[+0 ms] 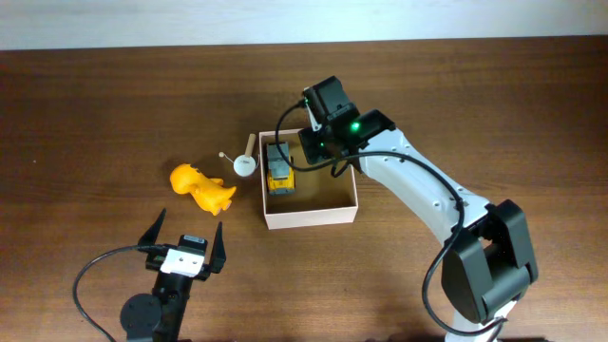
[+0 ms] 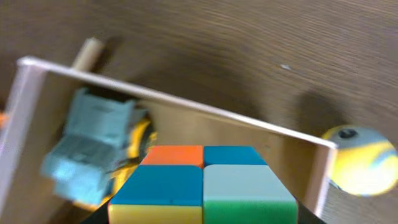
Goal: Pack container
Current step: 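Carry the puzzle cube with the right gripper over the box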
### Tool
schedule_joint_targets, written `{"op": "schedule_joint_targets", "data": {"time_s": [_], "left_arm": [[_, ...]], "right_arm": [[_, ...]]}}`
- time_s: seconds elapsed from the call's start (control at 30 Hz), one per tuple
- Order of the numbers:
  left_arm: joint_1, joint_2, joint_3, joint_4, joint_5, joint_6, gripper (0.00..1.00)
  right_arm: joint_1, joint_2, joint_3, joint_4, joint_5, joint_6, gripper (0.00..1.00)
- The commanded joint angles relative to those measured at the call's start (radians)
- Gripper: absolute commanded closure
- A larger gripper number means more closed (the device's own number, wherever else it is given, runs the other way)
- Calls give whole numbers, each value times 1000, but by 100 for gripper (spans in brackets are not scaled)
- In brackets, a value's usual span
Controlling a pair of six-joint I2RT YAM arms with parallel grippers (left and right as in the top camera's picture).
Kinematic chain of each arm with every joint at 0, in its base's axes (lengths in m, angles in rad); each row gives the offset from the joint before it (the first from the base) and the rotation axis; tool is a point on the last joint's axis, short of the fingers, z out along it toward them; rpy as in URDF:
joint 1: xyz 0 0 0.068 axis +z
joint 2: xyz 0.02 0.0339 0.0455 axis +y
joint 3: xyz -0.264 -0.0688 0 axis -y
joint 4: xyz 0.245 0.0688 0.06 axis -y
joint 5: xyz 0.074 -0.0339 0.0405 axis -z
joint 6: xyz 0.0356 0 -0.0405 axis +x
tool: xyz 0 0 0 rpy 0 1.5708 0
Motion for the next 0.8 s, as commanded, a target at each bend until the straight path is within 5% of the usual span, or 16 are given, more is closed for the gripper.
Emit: {"op": "schedule_joint_targets", "data": {"time_s": [0.0,0.2,0.43,0.6,0.67,0.77], "left_arm": [[5,-8,-5,-5,0,12,1],[5,-8,-5,-5,0,12,1],[5,-8,-5,-5,0,12,1],[5,-8,-5,-5,0,12,1],[5,-8,-5,-5,0,12,1],[5,-8,-5,-5,0,12,1]], "right_arm": [[8,42,17,-10,136,115,50],[10,75,17,-14,132,137,49],[10,75,17,-14,132,136,29],[10,75,18,-14,85,103,27],[10,75,19,-14,24,70,28],[10,74,22,-15,-103,7,55]]}}
